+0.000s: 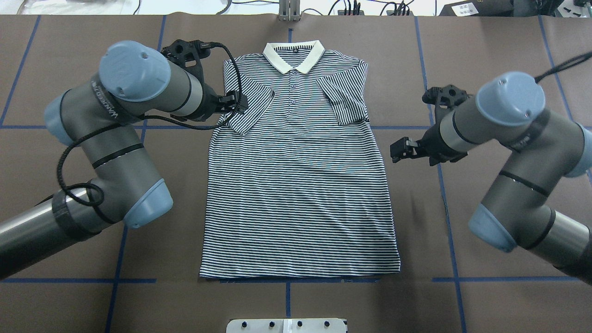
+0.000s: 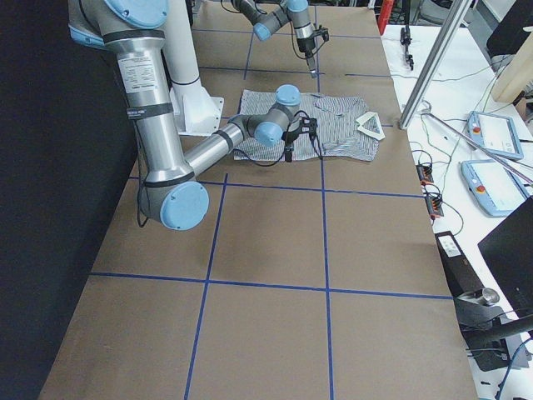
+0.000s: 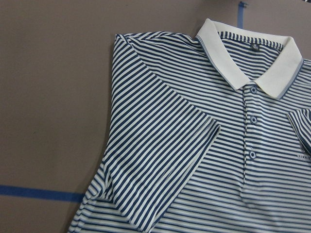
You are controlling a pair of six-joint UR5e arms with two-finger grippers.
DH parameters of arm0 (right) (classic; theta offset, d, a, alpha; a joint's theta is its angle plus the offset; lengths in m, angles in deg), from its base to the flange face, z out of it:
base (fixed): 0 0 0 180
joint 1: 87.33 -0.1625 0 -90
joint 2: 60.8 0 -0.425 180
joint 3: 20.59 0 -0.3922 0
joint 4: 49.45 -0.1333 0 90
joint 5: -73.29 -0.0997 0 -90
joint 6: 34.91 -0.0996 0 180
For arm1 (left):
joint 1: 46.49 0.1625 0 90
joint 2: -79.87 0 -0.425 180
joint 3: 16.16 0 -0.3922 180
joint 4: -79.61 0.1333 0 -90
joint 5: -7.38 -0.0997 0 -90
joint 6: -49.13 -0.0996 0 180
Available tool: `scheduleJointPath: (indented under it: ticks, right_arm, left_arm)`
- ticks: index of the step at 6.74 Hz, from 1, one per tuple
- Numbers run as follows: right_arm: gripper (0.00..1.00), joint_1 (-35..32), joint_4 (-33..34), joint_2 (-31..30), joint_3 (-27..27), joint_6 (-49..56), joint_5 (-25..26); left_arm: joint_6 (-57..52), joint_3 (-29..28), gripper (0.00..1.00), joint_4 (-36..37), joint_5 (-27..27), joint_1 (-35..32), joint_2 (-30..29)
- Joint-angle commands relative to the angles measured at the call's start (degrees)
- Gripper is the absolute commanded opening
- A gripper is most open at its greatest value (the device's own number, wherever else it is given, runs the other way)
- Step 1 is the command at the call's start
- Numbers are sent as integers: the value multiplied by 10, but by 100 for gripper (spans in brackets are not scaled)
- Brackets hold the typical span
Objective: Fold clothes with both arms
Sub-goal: 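Move both grippers down to the hem corners nearest the robot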
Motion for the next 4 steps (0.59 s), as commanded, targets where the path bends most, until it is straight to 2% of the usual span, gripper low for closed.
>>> scheduleJointPath:
  ticks: [1, 2, 4]
  right_arm:
    - [100, 148, -43, -93, -74, -121, 124]
    - [100, 193, -4, -89, -77, -145, 168]
    - [100, 234, 22, -81, -82, -165, 186]
  left_arm:
    - [-2, 64, 100, 28, 1, 0, 18]
    - [0, 65, 100, 28, 1, 1, 18]
    - [2, 73, 100, 28, 2, 1, 18]
